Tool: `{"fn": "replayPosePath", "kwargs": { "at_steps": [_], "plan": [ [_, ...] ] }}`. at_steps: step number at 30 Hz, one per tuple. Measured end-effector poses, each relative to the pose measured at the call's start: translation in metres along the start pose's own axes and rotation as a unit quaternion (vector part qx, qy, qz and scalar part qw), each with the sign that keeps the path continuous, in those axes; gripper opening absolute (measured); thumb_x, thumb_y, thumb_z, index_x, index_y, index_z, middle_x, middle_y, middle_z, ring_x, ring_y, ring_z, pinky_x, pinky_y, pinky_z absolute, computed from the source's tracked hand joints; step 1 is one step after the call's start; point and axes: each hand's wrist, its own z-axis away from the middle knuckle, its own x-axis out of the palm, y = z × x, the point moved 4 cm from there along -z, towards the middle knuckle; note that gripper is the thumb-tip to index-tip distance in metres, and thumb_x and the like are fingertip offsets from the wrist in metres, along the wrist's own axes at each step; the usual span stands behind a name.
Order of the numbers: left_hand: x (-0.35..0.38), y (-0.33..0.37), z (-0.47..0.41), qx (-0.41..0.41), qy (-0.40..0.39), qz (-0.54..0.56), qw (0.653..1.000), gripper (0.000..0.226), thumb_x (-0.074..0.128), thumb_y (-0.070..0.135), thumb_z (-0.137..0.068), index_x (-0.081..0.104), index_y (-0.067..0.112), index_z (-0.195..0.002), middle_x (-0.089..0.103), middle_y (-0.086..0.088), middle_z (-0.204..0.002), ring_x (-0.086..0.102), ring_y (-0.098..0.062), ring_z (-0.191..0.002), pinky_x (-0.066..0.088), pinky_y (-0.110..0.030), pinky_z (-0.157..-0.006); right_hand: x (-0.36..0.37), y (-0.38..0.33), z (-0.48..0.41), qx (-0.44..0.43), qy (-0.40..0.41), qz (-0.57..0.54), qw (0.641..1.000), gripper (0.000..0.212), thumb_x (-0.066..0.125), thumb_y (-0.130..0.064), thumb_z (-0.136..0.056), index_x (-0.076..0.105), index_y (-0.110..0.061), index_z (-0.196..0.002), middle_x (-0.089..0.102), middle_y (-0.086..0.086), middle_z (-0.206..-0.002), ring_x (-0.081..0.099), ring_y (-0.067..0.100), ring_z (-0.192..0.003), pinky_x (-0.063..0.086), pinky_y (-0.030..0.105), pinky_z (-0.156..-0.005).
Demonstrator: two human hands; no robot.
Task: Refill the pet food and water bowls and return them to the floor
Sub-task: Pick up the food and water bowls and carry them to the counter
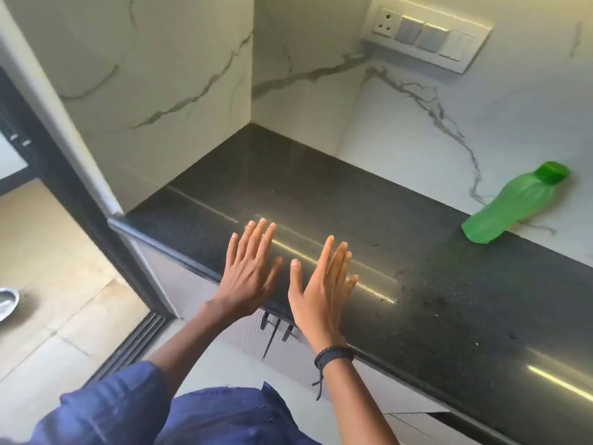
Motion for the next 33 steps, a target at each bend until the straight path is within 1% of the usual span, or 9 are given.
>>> {"fn": "replayPosePath", "kwargs": {
  "at_steps": [7,11,14,17,19,25,27,30,33],
  "plan": [
    [0.0,-0.048,0.073,-0.149,0.0,-0.001,0.989,0.071,0.015,0.057,-0.094,0.01,0.02,-0.155,0.006,0.0,-0.163,-0.009,-0.014,-0.148,-0.003,-0.043,-0.12,0.049,-0.03,0.023,-0.081,-0.115,-0.043,0.989,0.082,0.033,-0.059,-0.094,-0.009,-0.025,-0.155,-0.008,0.009,-0.163,-0.008,0.021,-0.151,0.001,0.055,-0.12],
    [-0.014,-0.092,0.12,-0.245,-0.015,-0.031,0.969,0.08,0.001,0.065,-0.089,0.006,0.02,-0.155,0.003,0.0,-0.163,-0.011,-0.014,-0.147,-0.003,-0.043,-0.121,0.089,-0.064,0.044,-0.132,-0.197,-0.04,0.971,0.083,0.039,-0.058,-0.095,-0.008,-0.024,-0.154,-0.007,0.01,-0.164,-0.005,0.023,-0.151,0.001,0.055,-0.12],
    [-0.032,-0.129,0.155,-0.336,0.004,-0.029,0.941,0.083,0.004,0.068,-0.087,0.005,0.02,-0.155,0.004,0.0,-0.164,-0.006,-0.017,-0.15,-0.002,-0.043,-0.12,0.117,-0.095,0.061,-0.184,-0.251,-0.027,0.95,0.083,0.038,-0.057,-0.095,-0.008,-0.023,-0.155,-0.008,0.01,-0.163,-0.007,0.023,-0.151,-0.001,0.055,-0.12],
    [-0.048,-0.163,0.188,-0.405,0.034,-0.022,0.913,0.093,-0.002,0.075,-0.081,0.008,0.021,-0.155,0.007,0.0,-0.163,-0.002,-0.018,-0.15,0.0,-0.042,-0.119,0.142,-0.128,0.074,-0.227,-0.302,-0.018,0.926,0.083,0.037,-0.057,-0.095,-0.01,-0.023,-0.154,-0.01,0.008,-0.163,-0.011,0.021,-0.151,-0.006,0.051,-0.119],
    [-0.061,-0.189,0.21,-0.452,0.052,-0.017,0.891,0.09,0.001,0.071,-0.081,0.008,0.021,-0.155,0.008,0.0,-0.163,-0.001,-0.018,-0.15,0.0,-0.041,-0.119,0.163,-0.156,0.086,-0.25,-0.338,-0.012,0.907,0.083,0.037,-0.057,-0.096,-0.012,-0.024,-0.154,-0.012,0.007,-0.163,-0.014,0.019,-0.15,-0.008,0.049,-0.118],
    [-0.107,-0.281,0.271,-0.541,0.098,0.01,0.835,0.093,0.001,0.07,-0.078,0.008,0.017,-0.155,0.01,-0.004,-0.163,0.001,-0.02,-0.15,0.004,-0.042,-0.12,0.236,-0.247,0.124,-0.309,-0.396,0.016,0.864,0.083,0.037,-0.058,-0.096,-0.013,-0.025,-0.154,-0.015,0.005,-0.163,-0.014,0.018,-0.15,-0.006,0.051,-0.12],
    [-0.129,-0.316,0.296,-0.575,0.116,0.025,0.81,0.088,0.01,0.07,-0.085,0.009,0.016,-0.155,0.013,-0.006,-0.162,0.005,-0.022,-0.15,0.007,-0.042,-0.12,0.264,-0.282,0.141,-0.329,-0.416,0.026,0.847,0.083,0.037,-0.057,-0.096,-0.012,-0.024,-0.154,-0.014,0.007,-0.163,-0.012,0.02,-0.15,-0.004,0.052,-0.12],
    [-0.165,-0.361,0.327,-0.604,0.154,0.038,0.781,0.069,0.029,0.053,-0.099,0.012,0.015,-0.154,0.02,-0.007,-0.16,0.012,-0.023,-0.149,0.01,-0.04,-0.119,0.304,-0.33,0.157,-0.358,-0.426,0.047,0.829,0.083,0.037,-0.057,-0.096,-0.011,-0.023,-0.154,-0.012,0.009,-0.163,-0.01,0.023,-0.151,-0.004,0.051,-0.119],
    [-0.199,-0.399,0.359,-0.624,0.191,0.056,0.755,0.067,0.03,0.049,-0.1,0.013,0.015,-0.154,0.023,-0.007,-0.159,0.016,-0.023,-0.148,0.012,-0.039,-0.12,0.342,-0.378,0.17,-0.348,-0.446,0.056,0.822,0.084,0.037,-0.058,-0.095,-0.009,-0.021,-0.155,-0.012,0.009,-0.163,-0.01,0.023,-0.151,-0.004,0.052,-0.119]
  ]
}}
